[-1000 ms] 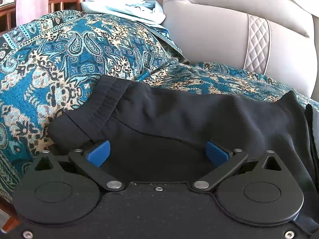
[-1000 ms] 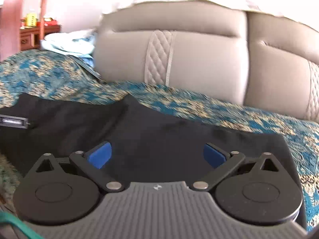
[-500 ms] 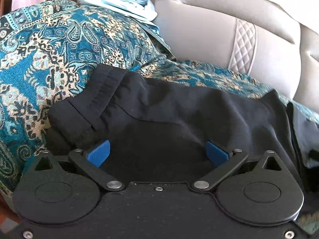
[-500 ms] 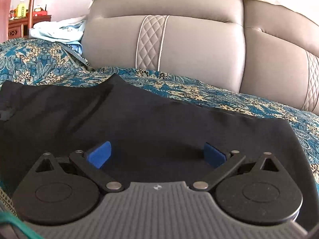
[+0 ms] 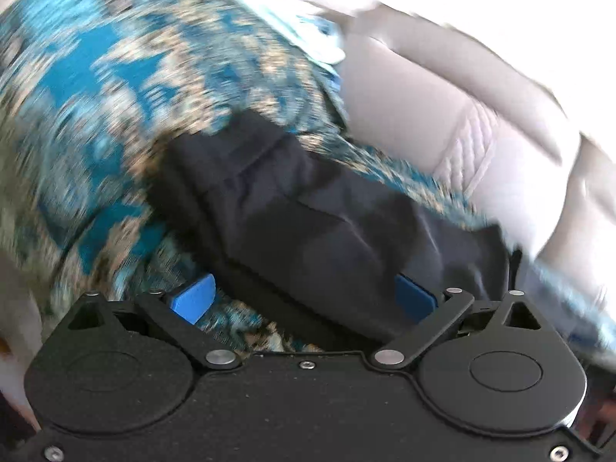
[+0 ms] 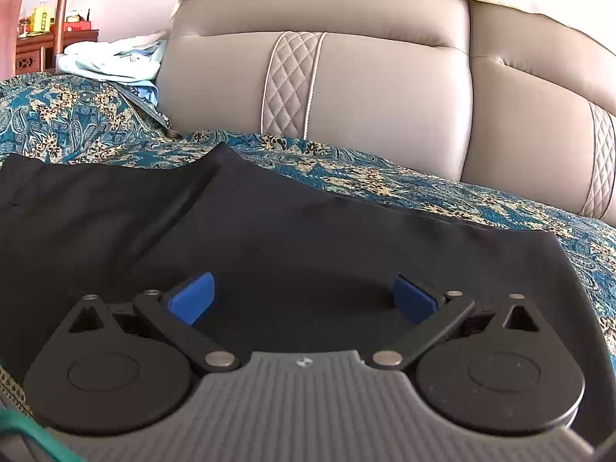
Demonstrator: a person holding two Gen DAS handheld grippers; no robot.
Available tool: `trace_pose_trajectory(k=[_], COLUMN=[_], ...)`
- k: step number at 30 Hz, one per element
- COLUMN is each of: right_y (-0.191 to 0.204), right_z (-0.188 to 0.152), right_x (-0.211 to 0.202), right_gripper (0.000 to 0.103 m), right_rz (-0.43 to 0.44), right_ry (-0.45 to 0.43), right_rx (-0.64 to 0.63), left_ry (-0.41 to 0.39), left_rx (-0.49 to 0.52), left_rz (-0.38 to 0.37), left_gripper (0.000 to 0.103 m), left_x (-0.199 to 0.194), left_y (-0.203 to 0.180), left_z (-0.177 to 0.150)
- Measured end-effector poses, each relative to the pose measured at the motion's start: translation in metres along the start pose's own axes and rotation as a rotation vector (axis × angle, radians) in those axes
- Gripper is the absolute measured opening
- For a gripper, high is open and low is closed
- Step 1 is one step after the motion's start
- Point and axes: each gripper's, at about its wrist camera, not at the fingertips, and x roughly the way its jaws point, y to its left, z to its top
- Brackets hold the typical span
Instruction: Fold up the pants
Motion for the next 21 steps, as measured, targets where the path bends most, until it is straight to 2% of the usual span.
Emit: trace_pose_trajectory(k=[3,6,10,15,19,20,21], right_y=[0.0,0.0,0.0,0.0,0.0,0.001,0.001], right_z=[0.0,0.0,-0.001,-0.001,-0.001,-0.001,-0.001], right_x=[0.0,0.0,0.0,0.0,0.0,0.001,0.001], right_gripper=[0.103,0.103,0.103,0.103,0.103,0.103,0.103], right_rz=[0.0,0.0,0.002,0.001,0.002,0.002,0.002], right_ry=[-0.002,-0.002,-0.005,-0.005,-0.004,-0.004,-0.003], right_rx=[-0.001,0.0,0.0,0.0,0.0,0.0,-0.001], left_ry=[-0.014,-0.049,-0.077,-0.067,-0.081,-0.085,-0.091], left_rx=[-0.082,-0.116,-0.215,-0.228,-0.224,-0.222,-0.219], left_rz=[-0.002,0.034,0.058,0.029,0.05,0.052,0.063], left_gripper=[0.099,0.099,0.101,0.102,0.101,0.099,0.08], left_x=[0.001,0.003,0.016,0.037,0.054,0.057,0.06], left_y=[0.015,0.026,0.05,0.056,0.052,0.05,0.047], left_z=[0.001,0.01,0.023,0.04,0.048,0.048,0.048])
